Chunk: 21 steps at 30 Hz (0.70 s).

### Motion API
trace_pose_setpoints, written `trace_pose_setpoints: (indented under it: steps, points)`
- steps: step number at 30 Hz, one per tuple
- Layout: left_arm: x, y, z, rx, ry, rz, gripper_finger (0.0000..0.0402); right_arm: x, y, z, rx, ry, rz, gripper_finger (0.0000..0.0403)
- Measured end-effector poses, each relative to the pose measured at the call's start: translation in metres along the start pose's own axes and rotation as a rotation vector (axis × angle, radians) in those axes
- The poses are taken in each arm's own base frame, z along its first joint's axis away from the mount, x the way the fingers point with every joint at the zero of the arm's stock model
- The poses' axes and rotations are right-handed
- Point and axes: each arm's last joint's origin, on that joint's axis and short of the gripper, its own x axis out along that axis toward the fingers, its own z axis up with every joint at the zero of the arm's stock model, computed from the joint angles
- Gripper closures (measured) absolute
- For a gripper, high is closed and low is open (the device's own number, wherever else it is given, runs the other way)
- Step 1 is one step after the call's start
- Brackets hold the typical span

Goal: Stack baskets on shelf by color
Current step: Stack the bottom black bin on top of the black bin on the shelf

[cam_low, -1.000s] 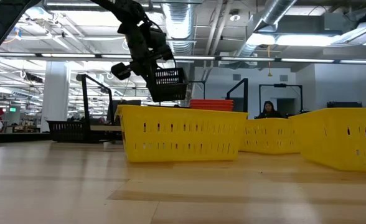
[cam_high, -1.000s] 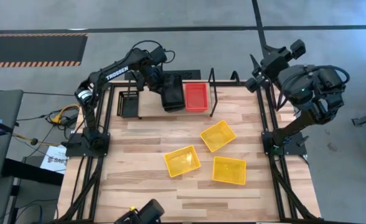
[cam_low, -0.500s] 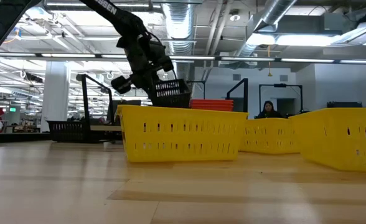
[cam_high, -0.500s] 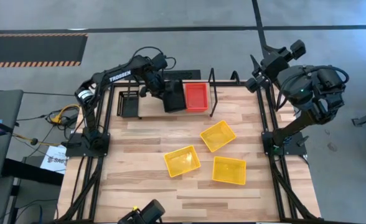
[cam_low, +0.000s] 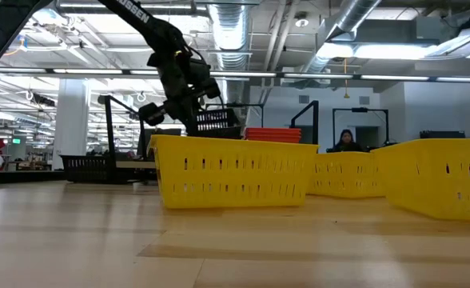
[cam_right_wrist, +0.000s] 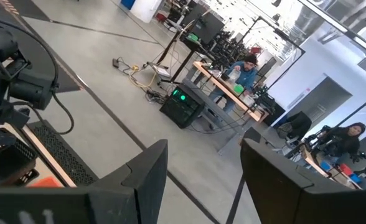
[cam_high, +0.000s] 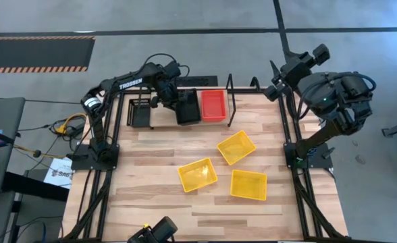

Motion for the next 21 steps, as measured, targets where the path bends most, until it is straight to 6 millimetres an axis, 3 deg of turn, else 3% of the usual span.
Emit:
trace_pose_setpoints:
  steps: [13, 21]
  points:
    - [0.0035, -0.0038, -0.003, 0.079, -0.034, 0.039, 0.04, 0.0003, 0.0012, 0.0002, -0.005, 0.001, 0.0, 0.018]
    - [0.004, -0.0052, -0.0024, 0.112, -0.052, 0.042, 0.0341, 0.0003, 0.0012, 0.0003, -0.007, 0.001, 0.0, 0.018]
